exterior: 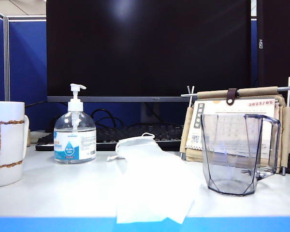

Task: Swap the positions of the transparent plastic cup and the white ceramic cup.

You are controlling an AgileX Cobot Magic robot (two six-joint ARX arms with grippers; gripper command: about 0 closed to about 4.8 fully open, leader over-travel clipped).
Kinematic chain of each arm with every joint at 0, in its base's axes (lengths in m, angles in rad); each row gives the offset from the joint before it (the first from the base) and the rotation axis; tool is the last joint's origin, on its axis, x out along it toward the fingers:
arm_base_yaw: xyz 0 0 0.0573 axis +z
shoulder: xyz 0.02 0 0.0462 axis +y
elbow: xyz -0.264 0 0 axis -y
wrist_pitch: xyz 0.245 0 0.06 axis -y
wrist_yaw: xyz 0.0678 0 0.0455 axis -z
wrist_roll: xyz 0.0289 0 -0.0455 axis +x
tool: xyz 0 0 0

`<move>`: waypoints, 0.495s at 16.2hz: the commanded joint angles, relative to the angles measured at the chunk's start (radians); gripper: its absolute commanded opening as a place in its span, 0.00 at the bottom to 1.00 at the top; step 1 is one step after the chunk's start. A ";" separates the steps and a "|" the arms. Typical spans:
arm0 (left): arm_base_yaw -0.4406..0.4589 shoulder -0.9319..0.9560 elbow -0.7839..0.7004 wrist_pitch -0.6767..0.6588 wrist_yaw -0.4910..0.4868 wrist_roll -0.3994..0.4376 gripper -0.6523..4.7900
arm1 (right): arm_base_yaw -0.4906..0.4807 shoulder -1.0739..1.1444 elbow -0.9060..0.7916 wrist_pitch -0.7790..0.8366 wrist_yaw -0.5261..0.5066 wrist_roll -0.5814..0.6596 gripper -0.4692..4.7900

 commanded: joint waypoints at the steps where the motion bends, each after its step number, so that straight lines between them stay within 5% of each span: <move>1: 0.000 -0.001 0.011 -0.015 0.008 -0.042 0.23 | 0.000 -0.002 0.001 0.102 -0.112 0.045 0.11; 5: 0.000 -0.001 0.091 -0.016 0.016 -0.069 0.27 | 0.002 -0.002 0.009 0.204 -0.172 0.050 0.17; 8: 0.000 0.002 0.218 -0.085 0.032 -0.088 0.41 | 0.005 -0.002 0.064 0.221 -0.289 0.142 0.59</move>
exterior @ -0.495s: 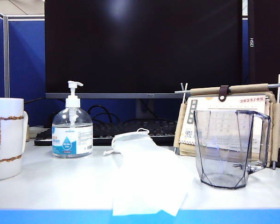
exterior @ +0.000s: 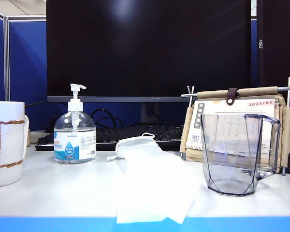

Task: Swap the positions of the transparent plastic cup and the white ceramic cup.

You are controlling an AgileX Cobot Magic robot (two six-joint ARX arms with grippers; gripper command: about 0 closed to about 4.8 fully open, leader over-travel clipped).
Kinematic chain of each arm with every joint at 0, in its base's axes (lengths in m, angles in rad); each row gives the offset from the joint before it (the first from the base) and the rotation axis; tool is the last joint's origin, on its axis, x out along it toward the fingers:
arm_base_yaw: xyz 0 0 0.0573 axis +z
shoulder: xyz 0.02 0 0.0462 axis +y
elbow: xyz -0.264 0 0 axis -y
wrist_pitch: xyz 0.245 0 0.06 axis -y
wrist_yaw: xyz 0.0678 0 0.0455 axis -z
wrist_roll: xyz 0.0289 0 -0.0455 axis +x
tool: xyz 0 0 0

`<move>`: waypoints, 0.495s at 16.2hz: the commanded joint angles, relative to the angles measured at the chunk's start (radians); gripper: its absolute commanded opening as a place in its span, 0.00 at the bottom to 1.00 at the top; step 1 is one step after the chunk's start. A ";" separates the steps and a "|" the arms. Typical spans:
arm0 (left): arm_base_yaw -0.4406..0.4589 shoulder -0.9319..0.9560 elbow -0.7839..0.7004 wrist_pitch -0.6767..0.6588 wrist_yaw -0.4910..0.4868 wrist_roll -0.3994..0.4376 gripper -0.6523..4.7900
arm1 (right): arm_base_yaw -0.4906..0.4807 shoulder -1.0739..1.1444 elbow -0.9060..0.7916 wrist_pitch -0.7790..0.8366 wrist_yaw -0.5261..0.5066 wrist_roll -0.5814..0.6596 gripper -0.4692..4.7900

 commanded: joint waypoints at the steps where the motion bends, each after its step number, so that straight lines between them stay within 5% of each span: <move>1: 0.000 0.013 0.139 -0.111 0.008 -0.044 0.42 | 0.002 -0.002 0.082 0.027 -0.161 0.058 0.60; 4: 0.000 0.220 0.323 -0.267 0.048 -0.115 0.57 | 0.001 -0.002 0.220 0.017 -0.181 -0.013 0.60; 8: -0.002 0.705 0.507 -0.389 0.078 -0.109 0.59 | 0.000 0.066 0.379 -0.032 -0.179 -0.086 0.62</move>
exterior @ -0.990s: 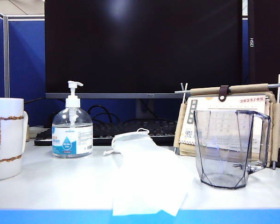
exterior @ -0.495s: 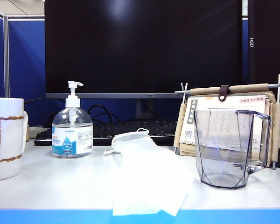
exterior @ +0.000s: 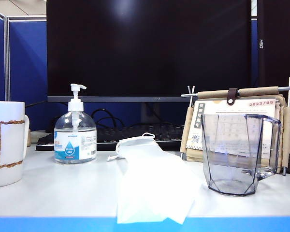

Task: Swap the positions of the transparent plastic cup and the white ceramic cup.

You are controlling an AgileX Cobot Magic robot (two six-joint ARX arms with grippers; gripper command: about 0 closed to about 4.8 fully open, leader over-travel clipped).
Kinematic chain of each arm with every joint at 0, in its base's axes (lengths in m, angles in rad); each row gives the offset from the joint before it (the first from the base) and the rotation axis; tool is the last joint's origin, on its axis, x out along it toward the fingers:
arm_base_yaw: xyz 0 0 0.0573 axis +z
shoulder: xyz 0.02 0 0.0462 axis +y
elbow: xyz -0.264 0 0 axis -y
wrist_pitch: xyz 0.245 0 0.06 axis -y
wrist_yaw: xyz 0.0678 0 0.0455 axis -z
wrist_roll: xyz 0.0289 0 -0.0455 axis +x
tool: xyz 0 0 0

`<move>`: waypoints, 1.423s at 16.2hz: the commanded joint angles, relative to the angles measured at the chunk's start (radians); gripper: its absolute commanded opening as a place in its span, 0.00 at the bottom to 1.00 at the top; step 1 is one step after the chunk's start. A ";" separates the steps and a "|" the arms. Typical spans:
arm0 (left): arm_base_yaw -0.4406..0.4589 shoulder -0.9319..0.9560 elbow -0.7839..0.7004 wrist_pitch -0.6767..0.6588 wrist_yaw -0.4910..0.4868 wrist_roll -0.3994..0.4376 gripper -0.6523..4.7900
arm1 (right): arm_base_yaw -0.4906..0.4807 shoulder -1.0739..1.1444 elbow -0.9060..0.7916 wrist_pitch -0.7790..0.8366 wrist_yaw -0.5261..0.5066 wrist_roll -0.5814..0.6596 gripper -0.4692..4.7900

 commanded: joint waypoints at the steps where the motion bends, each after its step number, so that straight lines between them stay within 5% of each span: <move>1: -0.002 0.261 0.095 -0.059 0.007 0.014 0.68 | -0.001 0.089 0.110 -0.049 -0.002 -0.047 0.63; 14: -0.005 0.539 0.124 0.002 0.119 0.062 0.69 | -0.001 0.152 0.189 -0.045 0.006 -0.047 0.63; 21: -0.006 0.570 0.124 0.005 0.124 0.117 0.11 | 0.002 0.248 0.188 -0.203 -0.089 -0.042 0.63; 23: -0.006 0.570 0.124 0.005 0.125 0.129 0.11 | 0.002 0.327 0.187 -0.225 -0.113 -0.042 0.63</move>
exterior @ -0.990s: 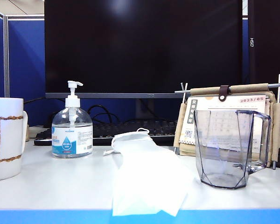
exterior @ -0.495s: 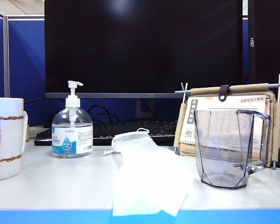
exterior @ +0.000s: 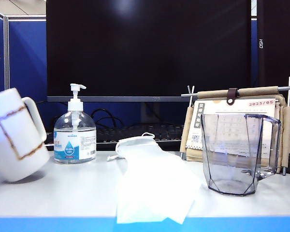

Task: Swap the positions of the transparent plastic cup and the white ceramic cup.

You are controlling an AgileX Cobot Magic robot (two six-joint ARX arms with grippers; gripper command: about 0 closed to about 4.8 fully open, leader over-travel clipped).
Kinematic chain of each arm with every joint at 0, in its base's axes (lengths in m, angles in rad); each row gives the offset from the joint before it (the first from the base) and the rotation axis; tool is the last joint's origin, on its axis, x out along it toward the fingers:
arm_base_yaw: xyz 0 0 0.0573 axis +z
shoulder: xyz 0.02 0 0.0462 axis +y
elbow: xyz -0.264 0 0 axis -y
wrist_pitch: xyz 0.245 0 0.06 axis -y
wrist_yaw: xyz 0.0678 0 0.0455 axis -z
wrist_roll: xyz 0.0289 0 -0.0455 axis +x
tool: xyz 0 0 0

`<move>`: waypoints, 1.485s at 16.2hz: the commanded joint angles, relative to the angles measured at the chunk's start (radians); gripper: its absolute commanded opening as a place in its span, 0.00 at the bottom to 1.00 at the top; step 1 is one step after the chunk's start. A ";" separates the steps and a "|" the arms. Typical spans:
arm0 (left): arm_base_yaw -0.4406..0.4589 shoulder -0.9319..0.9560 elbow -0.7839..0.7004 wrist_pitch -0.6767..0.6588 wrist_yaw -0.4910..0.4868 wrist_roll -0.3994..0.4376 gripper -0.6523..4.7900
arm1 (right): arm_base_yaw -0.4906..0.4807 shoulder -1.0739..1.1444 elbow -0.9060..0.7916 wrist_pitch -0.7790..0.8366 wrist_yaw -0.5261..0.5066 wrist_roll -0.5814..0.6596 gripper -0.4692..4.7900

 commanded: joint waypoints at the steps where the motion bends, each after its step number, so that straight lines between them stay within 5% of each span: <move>1: 0.000 -0.006 0.010 0.016 0.010 0.026 0.11 | 0.001 0.092 0.003 -0.024 -0.028 0.006 0.63; 5: 0.000 -0.010 0.013 -0.049 0.020 0.102 0.11 | 0.002 0.258 0.003 -0.069 -0.209 0.303 0.63; 9: 0.000 -0.022 0.060 -0.133 0.020 0.167 0.11 | 0.018 0.266 0.004 -0.230 -0.218 0.387 0.63; 10: 0.000 -0.031 0.062 -0.134 0.016 0.179 0.11 | 0.028 0.263 0.003 -0.314 -0.226 0.326 0.63; 11: 0.000 -0.041 0.063 -0.142 0.016 0.195 0.11 | 0.037 0.260 0.003 -0.438 -0.173 0.180 0.63; 14: 0.000 -0.050 0.063 -0.177 0.018 0.219 0.11 | 0.039 0.264 0.003 -0.524 -0.026 0.046 0.63; 24: 0.000 -0.058 0.063 -0.202 0.021 0.261 0.11 | 0.098 0.265 -0.068 -0.445 0.166 0.198 0.63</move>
